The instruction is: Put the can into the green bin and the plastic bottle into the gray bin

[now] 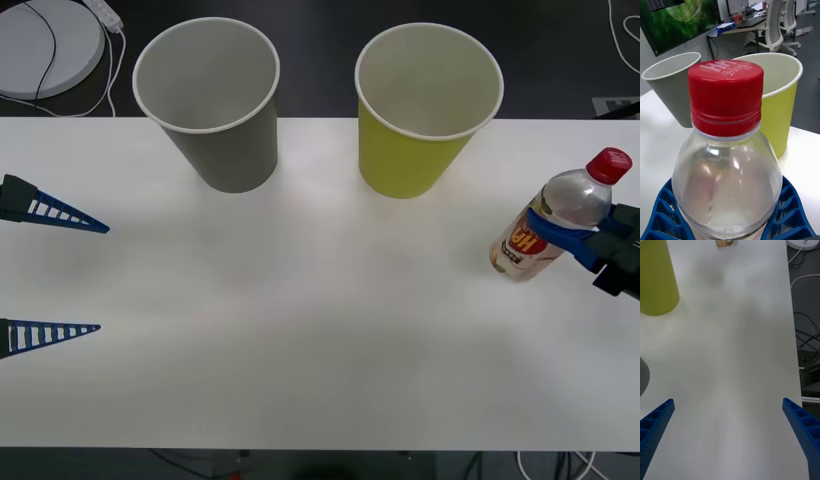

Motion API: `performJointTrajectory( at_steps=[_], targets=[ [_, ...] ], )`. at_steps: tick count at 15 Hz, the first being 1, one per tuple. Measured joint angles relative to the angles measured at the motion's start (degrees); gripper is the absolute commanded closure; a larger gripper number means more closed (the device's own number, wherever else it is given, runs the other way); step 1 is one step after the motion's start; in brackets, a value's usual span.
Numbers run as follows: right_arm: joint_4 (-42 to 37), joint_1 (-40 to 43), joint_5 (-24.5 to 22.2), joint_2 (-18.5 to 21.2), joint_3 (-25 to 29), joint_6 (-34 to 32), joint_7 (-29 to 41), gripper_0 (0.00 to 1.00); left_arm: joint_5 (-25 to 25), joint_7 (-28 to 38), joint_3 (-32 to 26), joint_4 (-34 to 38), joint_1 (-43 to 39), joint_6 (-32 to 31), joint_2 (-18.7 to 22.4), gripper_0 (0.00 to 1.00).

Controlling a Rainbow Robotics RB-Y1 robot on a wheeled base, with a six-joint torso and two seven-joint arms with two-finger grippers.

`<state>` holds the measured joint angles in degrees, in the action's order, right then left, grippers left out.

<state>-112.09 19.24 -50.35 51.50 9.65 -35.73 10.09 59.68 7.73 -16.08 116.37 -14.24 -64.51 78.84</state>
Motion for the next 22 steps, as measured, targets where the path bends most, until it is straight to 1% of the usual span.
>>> performJointTrajectory(
  at_steps=[2,4,9,13,15,18,22],
  targets=[
    [-3.62,2.04,-2.11,0.01,2.07,-0.04,3.20,1.00,0.00,0.00,0.00,0.00,0.00,0.00,0.00,0.00],
    [-6.86,3.60,-3.21,0.01,3.72,-0.04,5.48,1.00,0.00,0.00,0.00,0.00,0.00,0.00,0.00,0.00],
    [-12.46,4.49,-3.43,0.63,5.58,-0.13,6.67,1.00,0.00,0.00,0.00,0.00,0.00,0.00,0.00,0.00],
    [-16.64,4.50,-3.43,2.59,6.75,-0.13,8.20,1.00,0.00,0.00,0.00,0.00,0.00,0.00,0.00,0.00],
    [-18.54,4.50,-3.53,3.90,7.35,-0.13,10.27,1.00,0.00,0.00,0.00,0.00,0.00,0.00,0.00,0.00],
    [-22.01,4.53,-5.88,5.84,9.06,-0.13,16.33,1.00,0.00,0.00,0.00,0.00,0.00,0.00,0.00,0.00],
    [-25.23,1.55,-12.39,7.75,10.16,-0.13,27.18,1.00,0.00,0.00,0.00,0.00,0.00,0.00,0.00,0.00]
  ],
)
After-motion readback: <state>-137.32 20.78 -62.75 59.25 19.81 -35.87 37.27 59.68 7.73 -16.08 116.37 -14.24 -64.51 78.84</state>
